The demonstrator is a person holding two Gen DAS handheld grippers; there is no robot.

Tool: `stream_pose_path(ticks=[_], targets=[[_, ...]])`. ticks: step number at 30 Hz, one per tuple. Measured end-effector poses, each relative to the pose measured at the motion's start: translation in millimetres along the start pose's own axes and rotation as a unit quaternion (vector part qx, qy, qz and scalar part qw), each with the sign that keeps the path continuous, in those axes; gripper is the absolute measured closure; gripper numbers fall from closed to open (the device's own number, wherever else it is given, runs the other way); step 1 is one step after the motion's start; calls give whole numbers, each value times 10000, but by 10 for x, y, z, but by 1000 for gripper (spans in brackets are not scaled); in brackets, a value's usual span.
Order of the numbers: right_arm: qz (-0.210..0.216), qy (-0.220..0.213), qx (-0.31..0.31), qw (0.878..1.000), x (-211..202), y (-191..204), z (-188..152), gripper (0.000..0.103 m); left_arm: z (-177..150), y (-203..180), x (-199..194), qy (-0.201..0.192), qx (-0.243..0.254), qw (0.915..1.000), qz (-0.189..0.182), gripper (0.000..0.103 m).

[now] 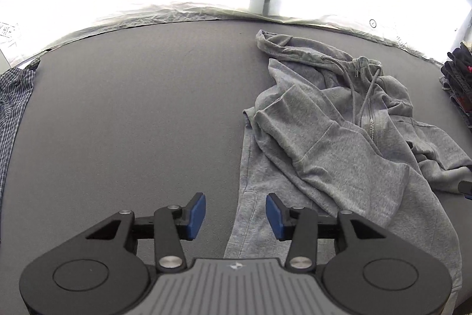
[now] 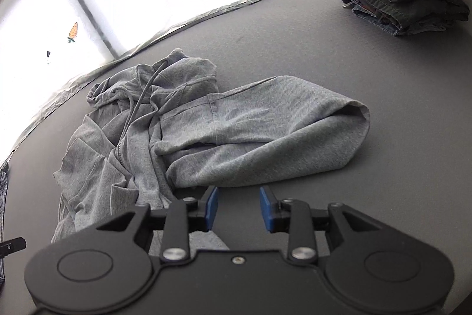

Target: Fold clothes

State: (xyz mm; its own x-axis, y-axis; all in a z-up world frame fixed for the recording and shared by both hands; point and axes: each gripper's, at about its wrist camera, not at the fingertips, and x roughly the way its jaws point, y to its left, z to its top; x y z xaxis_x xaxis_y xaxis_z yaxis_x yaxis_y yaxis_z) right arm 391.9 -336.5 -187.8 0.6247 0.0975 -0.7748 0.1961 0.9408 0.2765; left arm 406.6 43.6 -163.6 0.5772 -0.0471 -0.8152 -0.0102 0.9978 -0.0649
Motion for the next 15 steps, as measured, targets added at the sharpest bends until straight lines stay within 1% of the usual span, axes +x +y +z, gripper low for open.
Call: stream_pose_path(ticks=[2, 3, 4, 8, 9, 10, 11, 12, 13, 14, 15], targets=[[-98, -87, 46, 9999, 90, 17, 99, 70, 177, -90, 188, -53, 58, 9999, -153, 46], [-135, -123, 59, 9998, 129, 24, 146, 70, 262, -138, 305, -61, 117, 9998, -176, 40], [-182, -172, 75, 9997, 168, 21, 199, 69, 345, -187, 434, -60, 188, 9997, -173, 39], [-391, -335, 180, 9985, 402, 17, 466, 68, 635, -305, 861, 16, 367, 9990, -268, 39], [-445, -353, 179, 9982, 449, 24, 519, 68, 685, -322, 922, 47, 360, 9989, -289, 42], [-531, -363, 172, 9978, 503, 34, 582, 68, 731, -328, 976, 107, 328, 9989, -311, 58], [-616, -340, 156, 9974, 539, 54, 632, 68, 754, -330, 1000, 107, 370, 9990, -207, 72], [-702, -315, 140, 9969, 575, 74, 680, 68, 766, -332, 1009, 74, 449, 9990, -43, 103], [-787, -290, 124, 9964, 611, 94, 729, 68, 778, -334, 1018, 41, 527, 9985, 122, 102], [-788, -286, 62, 9965, 627, 117, 743, 68, 784, -301, 1004, -66, 597, 9976, 349, 103], [-785, -282, -1, 9965, 643, 140, 755, 65, 807, -211, 955, -186, 573, 9967, 544, 103]])
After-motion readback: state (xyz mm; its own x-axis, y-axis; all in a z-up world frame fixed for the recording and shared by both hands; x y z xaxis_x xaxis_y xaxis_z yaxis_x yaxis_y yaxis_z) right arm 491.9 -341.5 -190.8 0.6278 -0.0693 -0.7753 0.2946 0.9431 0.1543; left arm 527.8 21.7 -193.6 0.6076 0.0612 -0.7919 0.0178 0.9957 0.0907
